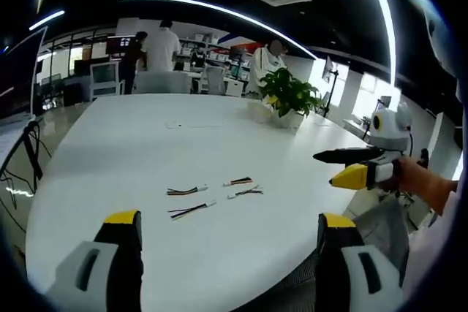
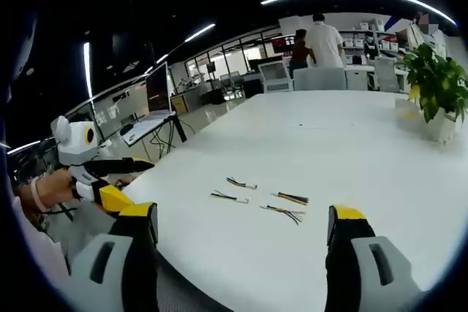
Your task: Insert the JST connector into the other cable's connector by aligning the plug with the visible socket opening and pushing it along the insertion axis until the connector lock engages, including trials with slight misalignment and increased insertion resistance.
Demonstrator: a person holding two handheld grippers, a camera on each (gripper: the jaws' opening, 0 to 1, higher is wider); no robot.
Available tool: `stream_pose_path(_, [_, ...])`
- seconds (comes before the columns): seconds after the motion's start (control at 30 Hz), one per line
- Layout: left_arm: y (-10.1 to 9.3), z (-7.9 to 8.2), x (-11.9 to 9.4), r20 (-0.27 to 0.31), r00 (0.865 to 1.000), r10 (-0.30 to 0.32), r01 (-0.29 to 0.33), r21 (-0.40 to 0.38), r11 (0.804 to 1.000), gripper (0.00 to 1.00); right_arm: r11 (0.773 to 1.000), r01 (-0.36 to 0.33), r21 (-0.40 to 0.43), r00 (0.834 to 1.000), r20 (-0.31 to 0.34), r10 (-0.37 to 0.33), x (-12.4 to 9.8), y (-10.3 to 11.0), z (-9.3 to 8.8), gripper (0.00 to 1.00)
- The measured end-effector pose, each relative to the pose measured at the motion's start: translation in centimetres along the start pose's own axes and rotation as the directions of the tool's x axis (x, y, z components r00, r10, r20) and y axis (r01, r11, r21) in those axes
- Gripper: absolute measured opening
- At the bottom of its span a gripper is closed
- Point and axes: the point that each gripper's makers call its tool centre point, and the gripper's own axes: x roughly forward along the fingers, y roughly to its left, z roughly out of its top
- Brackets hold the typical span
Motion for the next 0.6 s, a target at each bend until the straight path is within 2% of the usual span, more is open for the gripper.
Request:
stream_pose_path(0.33, [0.26,0.32,-0.18,0.01,1.0,0.007,-0.007,-0.001,1.0,0.98,1.0,-0.013,0.005,1.0,-0.002,0.013,0.1,0.25,0.19,0.94])
stream_pose_path(0.6, [0.1,0.08,-0.1,-0.005,1.0,-0.003,0.003,0.01,1.0,0.98,1.0,-0.018,-0.004,1.0,-0.015,0.018,-0.01,0.59,-0.01,0.93])
